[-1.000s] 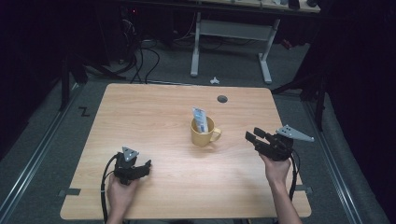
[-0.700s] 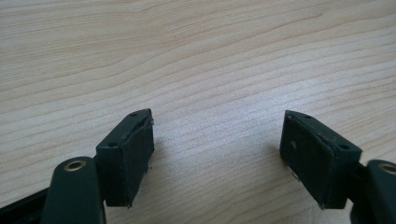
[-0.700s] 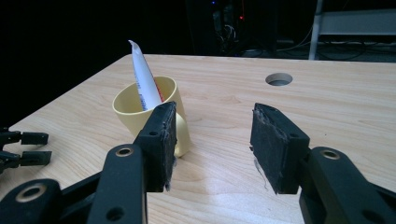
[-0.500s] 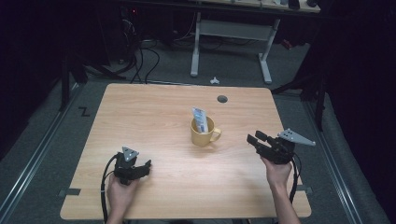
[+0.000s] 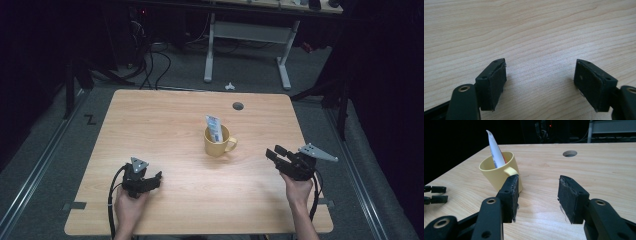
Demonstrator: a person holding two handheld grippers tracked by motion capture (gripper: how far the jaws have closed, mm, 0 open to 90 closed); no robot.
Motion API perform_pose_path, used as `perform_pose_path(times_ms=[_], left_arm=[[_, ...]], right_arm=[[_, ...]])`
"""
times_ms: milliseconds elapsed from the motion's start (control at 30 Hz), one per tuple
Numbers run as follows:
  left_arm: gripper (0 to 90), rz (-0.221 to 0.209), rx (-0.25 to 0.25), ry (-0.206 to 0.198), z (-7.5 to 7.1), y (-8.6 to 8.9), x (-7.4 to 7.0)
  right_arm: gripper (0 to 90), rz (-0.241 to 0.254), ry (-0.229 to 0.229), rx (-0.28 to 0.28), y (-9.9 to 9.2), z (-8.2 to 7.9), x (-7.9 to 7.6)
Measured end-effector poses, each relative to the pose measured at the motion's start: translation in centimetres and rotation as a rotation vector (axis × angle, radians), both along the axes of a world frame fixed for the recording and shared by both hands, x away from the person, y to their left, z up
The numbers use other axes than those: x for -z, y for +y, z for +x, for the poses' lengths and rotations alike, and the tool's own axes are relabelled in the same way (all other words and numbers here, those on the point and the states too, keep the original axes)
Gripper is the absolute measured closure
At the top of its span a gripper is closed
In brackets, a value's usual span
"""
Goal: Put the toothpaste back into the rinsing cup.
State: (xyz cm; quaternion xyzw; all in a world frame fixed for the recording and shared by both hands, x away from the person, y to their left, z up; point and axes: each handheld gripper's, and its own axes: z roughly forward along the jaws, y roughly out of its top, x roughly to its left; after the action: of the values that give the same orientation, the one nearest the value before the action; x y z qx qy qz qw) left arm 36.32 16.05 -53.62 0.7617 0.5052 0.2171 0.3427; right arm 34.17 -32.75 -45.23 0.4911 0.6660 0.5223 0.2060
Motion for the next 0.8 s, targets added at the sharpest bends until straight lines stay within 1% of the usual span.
perform_pose_path(times_ms=[100,267,400,567,800], left_arm=[[26.3,0.0,0.0,0.0,0.0,0.0,0.0],[26.3,0.0,0.0,0.0,0.0,0.0,0.0],[26.3,0.0,0.0,0.0,0.0,0.0,0.0],[26.3,0.0,0.0,0.0,0.0,0.0,0.0],[26.4,0.0,0.0,0.0,0.0,0.0,0.0]], right_arm=[[51.7,-0.007,-0.002,0.003,-0.1,-0.1,0.3],[51.8,-0.007,0.01,0.008,-0.2,-0.2,0.7],[51.8,-0.021,0.018,0.01,-0.1,-0.3,1.2],[51.8,-0.027,0.029,0.018,-0.2,-0.3,1.7],[51.9,-0.026,0.044,0.024,-0.3,-0.4,2.3]])
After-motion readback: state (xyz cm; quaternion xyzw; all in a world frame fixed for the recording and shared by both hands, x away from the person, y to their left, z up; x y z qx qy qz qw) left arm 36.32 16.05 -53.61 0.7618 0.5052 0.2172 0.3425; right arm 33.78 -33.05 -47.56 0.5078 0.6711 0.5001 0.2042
